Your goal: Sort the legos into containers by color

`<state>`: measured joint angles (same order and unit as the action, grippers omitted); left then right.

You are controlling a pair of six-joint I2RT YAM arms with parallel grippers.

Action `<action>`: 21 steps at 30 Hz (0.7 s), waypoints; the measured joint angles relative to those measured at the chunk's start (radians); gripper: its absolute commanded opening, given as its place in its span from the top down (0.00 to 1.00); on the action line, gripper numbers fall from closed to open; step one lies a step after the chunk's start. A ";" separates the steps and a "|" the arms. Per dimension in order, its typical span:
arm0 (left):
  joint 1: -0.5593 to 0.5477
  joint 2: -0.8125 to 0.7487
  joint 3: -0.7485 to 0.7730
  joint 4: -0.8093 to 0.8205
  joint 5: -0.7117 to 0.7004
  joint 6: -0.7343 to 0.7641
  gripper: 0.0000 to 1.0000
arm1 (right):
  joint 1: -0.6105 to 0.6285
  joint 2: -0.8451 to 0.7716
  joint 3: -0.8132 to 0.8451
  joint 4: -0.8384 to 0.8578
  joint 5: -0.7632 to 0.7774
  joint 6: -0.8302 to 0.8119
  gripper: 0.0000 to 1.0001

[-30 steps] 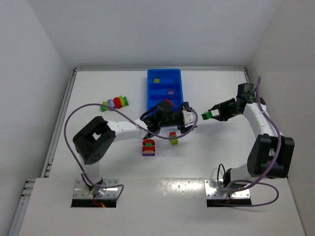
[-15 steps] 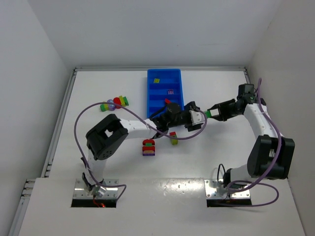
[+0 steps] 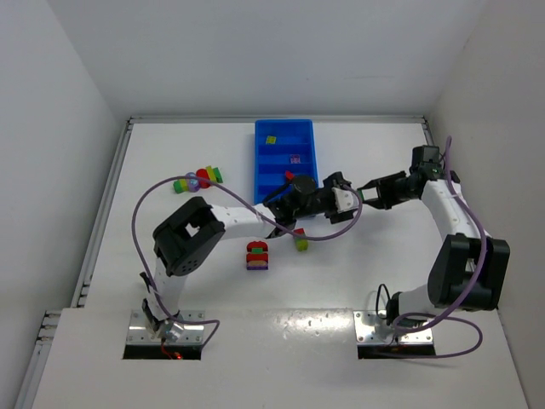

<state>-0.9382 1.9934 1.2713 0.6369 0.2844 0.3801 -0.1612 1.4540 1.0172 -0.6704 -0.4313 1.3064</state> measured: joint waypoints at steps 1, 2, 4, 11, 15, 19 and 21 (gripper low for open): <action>-0.001 0.005 0.003 0.000 0.000 0.000 0.26 | 0.000 0.000 0.000 0.002 0.000 0.001 1.00; -0.003 0.008 0.003 -0.002 0.002 0.000 0.26 | 0.000 0.000 0.000 0.004 -0.001 0.003 1.00; -0.005 0.012 0.003 -0.006 0.005 0.000 0.32 | 0.000 0.000 0.000 0.007 -0.002 0.004 1.00; -0.013 0.022 0.013 -0.015 -0.035 0.019 0.62 | 0.000 0.002 0.000 0.011 -0.007 0.006 1.00; -0.024 0.022 0.014 -0.014 -0.069 0.036 0.80 | 0.000 0.003 0.000 0.015 -0.008 0.010 1.00; -0.034 0.022 0.014 -0.012 -0.096 0.046 0.87 | 0.000 0.008 0.000 0.015 -0.008 0.011 1.00; -0.039 0.021 0.004 -0.001 -0.106 0.053 0.90 | -0.001 0.019 0.000 0.015 -0.012 0.011 1.00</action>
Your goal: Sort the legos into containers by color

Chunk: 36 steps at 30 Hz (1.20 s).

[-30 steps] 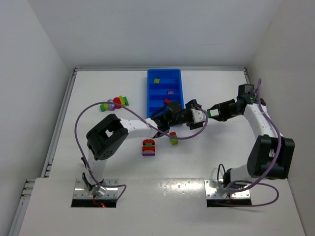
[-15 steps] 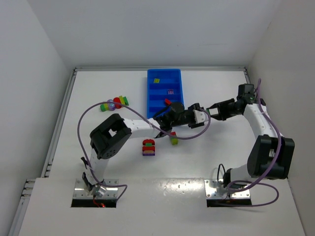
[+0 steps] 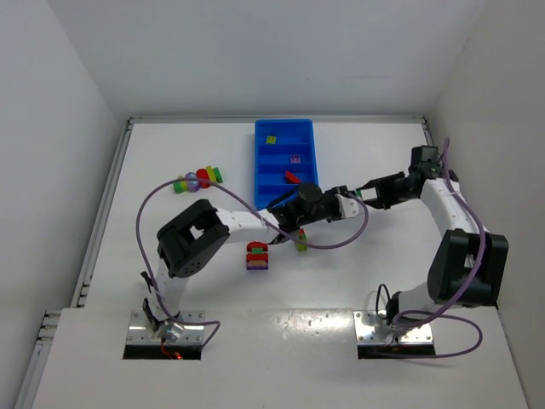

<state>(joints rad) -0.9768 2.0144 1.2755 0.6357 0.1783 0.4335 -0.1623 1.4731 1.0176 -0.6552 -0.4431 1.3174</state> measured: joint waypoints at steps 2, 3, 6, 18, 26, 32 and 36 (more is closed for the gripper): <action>-0.005 -0.003 -0.027 0.023 -0.010 0.005 0.90 | -0.002 0.012 0.000 -0.005 -0.005 -0.001 1.00; -0.006 -0.008 -0.042 0.035 -0.013 0.007 0.90 | -0.002 0.018 -0.001 -0.013 -0.014 -0.002 1.00; -0.013 -0.045 -0.102 0.053 -0.013 0.003 0.90 | -0.010 0.034 -0.006 -0.021 -0.023 0.000 1.00; -0.004 -0.335 -0.236 -0.040 -0.053 -0.153 0.90 | -0.110 0.063 -0.005 0.084 0.014 -0.052 1.00; 0.238 -0.507 -0.134 -0.401 -0.106 -0.399 0.87 | 0.042 0.068 0.144 0.220 -0.037 -0.361 1.00; 0.372 -0.476 -0.013 -0.675 -0.019 -0.515 0.87 | 0.230 0.126 0.365 0.253 -0.024 -0.653 1.00; 0.433 -0.441 -0.009 -0.765 0.077 -0.578 0.87 | 0.361 0.161 0.430 0.240 0.025 -0.806 1.00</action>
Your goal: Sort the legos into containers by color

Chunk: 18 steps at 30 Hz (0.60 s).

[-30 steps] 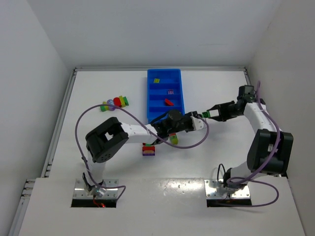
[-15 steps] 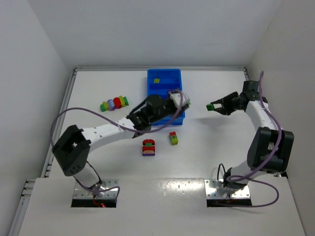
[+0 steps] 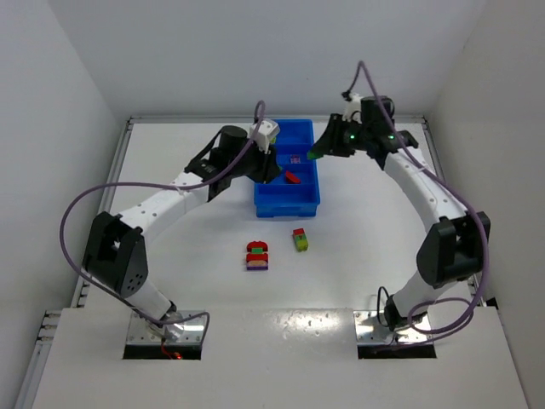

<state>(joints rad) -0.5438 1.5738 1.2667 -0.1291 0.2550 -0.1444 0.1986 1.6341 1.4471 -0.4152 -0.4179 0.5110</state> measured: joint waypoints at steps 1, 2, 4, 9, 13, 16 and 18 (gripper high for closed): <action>0.007 0.011 0.000 -0.014 0.018 -0.011 0.85 | 0.031 0.011 0.007 -0.010 0.013 -0.030 1.00; 0.010 0.025 0.000 -0.029 0.039 -0.024 0.83 | 0.062 0.025 0.011 -0.020 0.025 -0.063 1.00; 0.010 0.049 0.001 -0.053 0.071 -0.045 0.81 | 0.112 0.055 0.016 -0.045 0.050 -0.111 1.00; 0.008 0.120 0.020 -0.096 0.113 -0.071 0.77 | 0.183 0.125 0.016 -0.093 0.127 -0.183 1.00; 0.008 0.163 0.044 -0.111 0.111 -0.078 0.77 | 0.206 0.155 0.016 -0.108 0.179 -0.210 1.00; 0.008 0.181 0.053 -0.116 0.094 -0.077 0.76 | 0.215 0.166 0.016 -0.111 0.206 -0.221 1.00; 0.008 0.189 0.057 -0.118 0.080 -0.074 0.75 | 0.222 0.174 0.016 -0.113 0.218 -0.224 1.00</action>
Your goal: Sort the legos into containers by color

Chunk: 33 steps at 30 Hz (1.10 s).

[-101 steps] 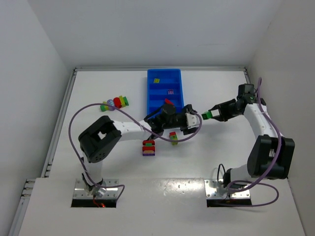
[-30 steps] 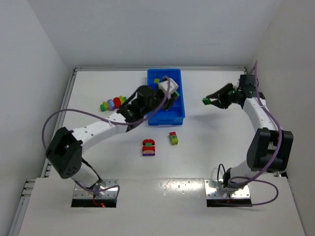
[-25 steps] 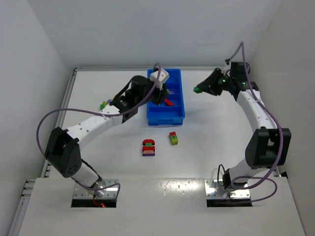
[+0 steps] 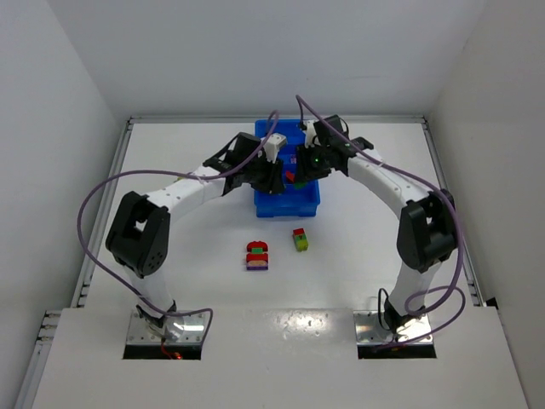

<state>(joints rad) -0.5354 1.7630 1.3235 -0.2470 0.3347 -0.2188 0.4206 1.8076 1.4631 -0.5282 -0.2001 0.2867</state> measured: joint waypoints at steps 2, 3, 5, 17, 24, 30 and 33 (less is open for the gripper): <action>0.000 0.010 0.003 0.000 -0.016 0.001 0.74 | 0.008 0.008 0.000 0.000 0.015 -0.001 1.00; 0.000 0.014 0.004 -0.001 -0.024 0.001 0.74 | 0.010 0.013 0.000 -0.001 0.019 -0.002 1.00; 0.000 0.023 0.004 -0.002 -0.037 0.002 0.71 | 0.016 0.022 0.000 0.000 0.026 -0.004 1.00; 0.000 0.061 0.026 -0.014 -0.097 0.019 0.44 | 0.023 0.042 0.000 -0.004 0.076 -0.008 0.49; 0.000 0.067 0.029 -0.011 -0.116 0.032 0.42 | 0.023 0.043 -0.003 -0.002 0.078 -0.015 0.23; 0.014 -0.062 -0.079 0.071 -0.152 0.007 0.31 | 0.023 -0.057 -0.054 0.029 0.097 -0.040 0.29; 0.035 -0.194 -0.119 0.076 -0.187 -0.008 0.28 | 0.020 -0.191 -0.111 0.037 0.090 -0.063 0.31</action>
<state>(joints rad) -0.5007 1.5688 1.2045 -0.1707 0.1482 -0.2264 0.4408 1.6169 1.3525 -0.4915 -0.1097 0.2241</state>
